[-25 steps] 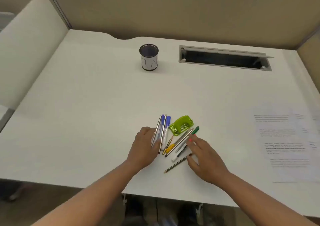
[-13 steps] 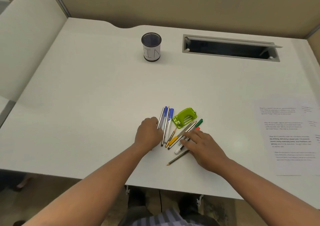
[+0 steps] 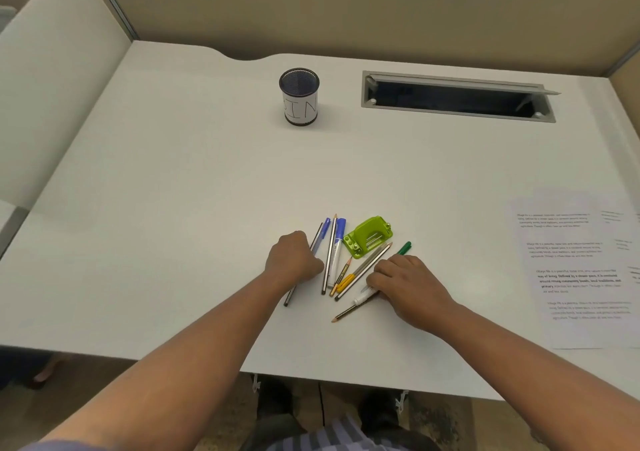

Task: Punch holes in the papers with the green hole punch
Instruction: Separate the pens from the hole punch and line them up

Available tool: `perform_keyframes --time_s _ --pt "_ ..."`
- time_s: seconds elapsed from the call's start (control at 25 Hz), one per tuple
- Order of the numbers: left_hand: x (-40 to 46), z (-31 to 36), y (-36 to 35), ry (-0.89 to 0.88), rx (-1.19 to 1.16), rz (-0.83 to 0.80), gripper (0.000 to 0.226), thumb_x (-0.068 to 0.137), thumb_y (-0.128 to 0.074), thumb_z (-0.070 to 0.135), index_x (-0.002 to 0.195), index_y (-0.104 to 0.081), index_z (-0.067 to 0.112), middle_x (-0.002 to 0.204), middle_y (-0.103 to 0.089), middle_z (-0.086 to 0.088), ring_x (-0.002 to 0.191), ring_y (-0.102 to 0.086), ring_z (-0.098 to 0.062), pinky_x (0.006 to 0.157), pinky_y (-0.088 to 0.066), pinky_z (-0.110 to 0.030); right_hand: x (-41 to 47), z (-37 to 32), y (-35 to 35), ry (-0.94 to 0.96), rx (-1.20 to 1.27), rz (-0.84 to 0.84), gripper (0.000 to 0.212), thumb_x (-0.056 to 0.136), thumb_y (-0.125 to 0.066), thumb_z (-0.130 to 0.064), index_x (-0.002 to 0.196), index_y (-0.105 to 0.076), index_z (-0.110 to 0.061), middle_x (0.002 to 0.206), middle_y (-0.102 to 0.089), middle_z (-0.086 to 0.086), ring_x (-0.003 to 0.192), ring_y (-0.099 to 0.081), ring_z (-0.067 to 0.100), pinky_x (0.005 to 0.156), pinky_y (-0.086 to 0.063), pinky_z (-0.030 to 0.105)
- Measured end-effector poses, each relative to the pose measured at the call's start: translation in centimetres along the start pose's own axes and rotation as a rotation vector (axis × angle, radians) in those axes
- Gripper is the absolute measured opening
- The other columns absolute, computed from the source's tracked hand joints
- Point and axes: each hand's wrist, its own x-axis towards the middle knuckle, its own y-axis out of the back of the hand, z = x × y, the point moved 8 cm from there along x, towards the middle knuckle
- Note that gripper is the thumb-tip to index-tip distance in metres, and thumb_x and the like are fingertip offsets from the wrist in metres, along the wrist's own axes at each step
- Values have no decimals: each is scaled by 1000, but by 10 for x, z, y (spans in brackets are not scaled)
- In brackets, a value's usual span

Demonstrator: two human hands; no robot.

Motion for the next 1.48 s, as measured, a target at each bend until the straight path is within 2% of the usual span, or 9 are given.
perform_keyframes --time_s 0.16,0.36,0.52,0.68,0.8,0.96,1.08,1.24,1.48 --pt "-4 -2 -2 -10 12 22 26 77 -66 26 77 -42 19 79 -52 1 64 -47 -13 49 -30 -27 2 4 1 5 -31 -53 19 90 -67 -16 105 -62 -27 98 -62 -6 91 -56 23 82 -46 38" --pt "-8 -10 3 11 -30 37 17 76 -64 10 90 -54 10 87 -59 -4 69 -50 -19 51 -33 -26 3 4 1 39 -77 -142 13 96 -59 -28 109 -61 -29 100 -61 -9 99 -53 21 93 -35 40" --pt "-9 -17 3 -2 -77 29 12 72 -62 6 80 -54 11 78 -56 -2 64 -48 -20 52 -35 -26 4 4 -1 36 -133 -237 11 88 -57 -25 96 -65 -25 90 -63 -8 93 -56 21 87 -36 40" --pt "-8 -36 0 31 -363 10 15 73 -63 3 88 -64 2 77 -60 -5 65 -54 -22 55 -46 -28 3 4 -2 54 -74 -304 6 83 -54 -23 87 -59 -25 87 -62 -7 87 -53 19 73 -36 34" --pt "-12 -50 -1 59 -746 -37 16 82 -72 2 96 -68 9 75 -67 -6 70 -63 -22 65 -60 -38 -1 16 5 -98 197 -275 9 76 -58 -22 75 -51 -27 73 -53 -10 72 -49 16 58 -32 29" --pt "-24 -43 -8 109 -1184 -193 33 90 -70 0 117 -68 18 90 -74 -6 82 -71 -20 67 -60 -31 -7 43 19 -539 865 -44 11 73 -71 -15 75 -67 -25 60 -59 -10 51 -49 6 50 -44 22" --pt "-34 -15 -14 96 -1307 -257 23 93 -66 2 113 -71 14 93 -73 -8 84 -72 -23 76 -61 -38 4 32 25 -625 1167 26 11 78 -74 -4 85 -69 -10 67 -65 6 57 -61 14 57 -57 31" --pt "-48 21 -23 71 -1392 -299 12 96 -65 7 106 -70 11 91 -76 -6 83 -74 -23 71 -61 -39 18 5 26 -649 1365 14 13 81 -73 -3 92 -67 -2 69 -64 8 61 -60 17 60 -56 32" --pt "-61 42 -31 45 -1468 -370 19 100 -62 15 116 -71 16 98 -76 -7 81 -69 -20 81 -58 -44 21 -5 30 -686 1353 35 14 74 -77 -8 78 -67 -16 60 -63 0 55 -58 13 54 -53 30"
